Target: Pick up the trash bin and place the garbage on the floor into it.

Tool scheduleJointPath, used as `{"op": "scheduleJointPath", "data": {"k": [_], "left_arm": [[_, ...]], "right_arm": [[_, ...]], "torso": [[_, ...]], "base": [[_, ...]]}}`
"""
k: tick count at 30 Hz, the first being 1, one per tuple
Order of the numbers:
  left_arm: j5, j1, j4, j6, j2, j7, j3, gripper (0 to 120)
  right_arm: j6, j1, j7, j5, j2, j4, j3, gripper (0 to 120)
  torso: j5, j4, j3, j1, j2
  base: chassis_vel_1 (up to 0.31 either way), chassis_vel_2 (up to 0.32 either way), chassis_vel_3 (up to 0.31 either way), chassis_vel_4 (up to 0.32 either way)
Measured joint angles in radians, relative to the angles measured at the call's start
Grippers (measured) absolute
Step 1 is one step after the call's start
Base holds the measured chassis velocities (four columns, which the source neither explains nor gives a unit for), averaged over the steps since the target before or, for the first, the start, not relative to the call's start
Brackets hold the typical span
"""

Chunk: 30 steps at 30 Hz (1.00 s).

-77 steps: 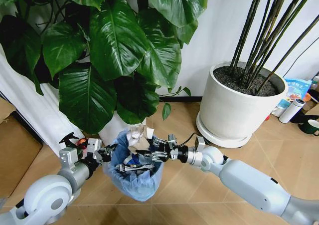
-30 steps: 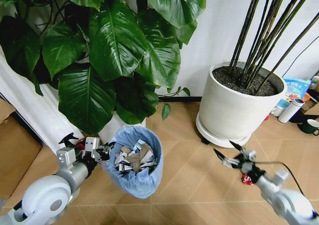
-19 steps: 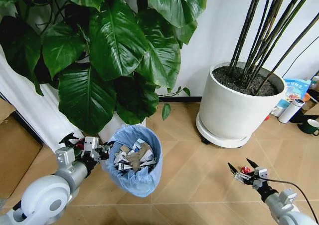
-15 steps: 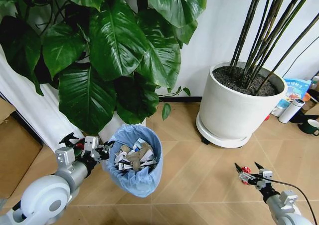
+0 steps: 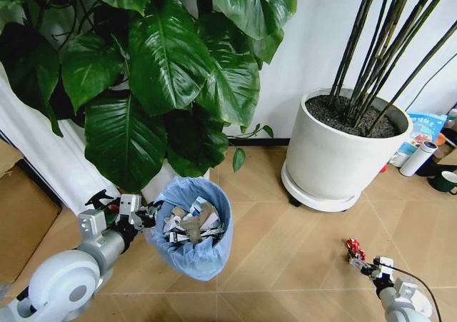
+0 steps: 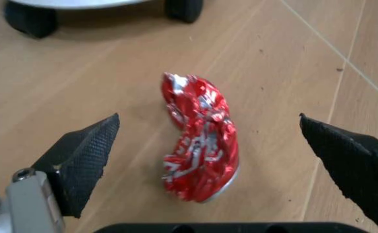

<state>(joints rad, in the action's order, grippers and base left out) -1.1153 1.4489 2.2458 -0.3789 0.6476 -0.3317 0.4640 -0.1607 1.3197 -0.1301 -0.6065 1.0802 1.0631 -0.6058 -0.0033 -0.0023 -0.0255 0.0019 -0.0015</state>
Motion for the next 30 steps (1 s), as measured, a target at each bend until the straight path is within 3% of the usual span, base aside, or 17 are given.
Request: {"op": "scheduleJointPath", "data": {"k": [13,30], "left_arm": [[-0.012,-0.005,-0.014,-0.001,-0.003,-0.005,0.003,0],[-0.016,-0.009,-0.023,-0.002,-0.001,-0.007,0.003,0]], "right_arm": [[-0.013,-0.162,-0.022,0.006,0.009,-0.202,0.077,100],[-0.012,-0.225,-0.017,0.000,0.039,-0.270,0.104,43]], "torso": [[0.0001,0.0001,0.000,0.000,0.000],[-0.0001,0.0000,0.000,0.000,0.000]], "base": [[0.000,0.000,0.000,0.000],[0.000,0.000,0.000,0.000]]}}
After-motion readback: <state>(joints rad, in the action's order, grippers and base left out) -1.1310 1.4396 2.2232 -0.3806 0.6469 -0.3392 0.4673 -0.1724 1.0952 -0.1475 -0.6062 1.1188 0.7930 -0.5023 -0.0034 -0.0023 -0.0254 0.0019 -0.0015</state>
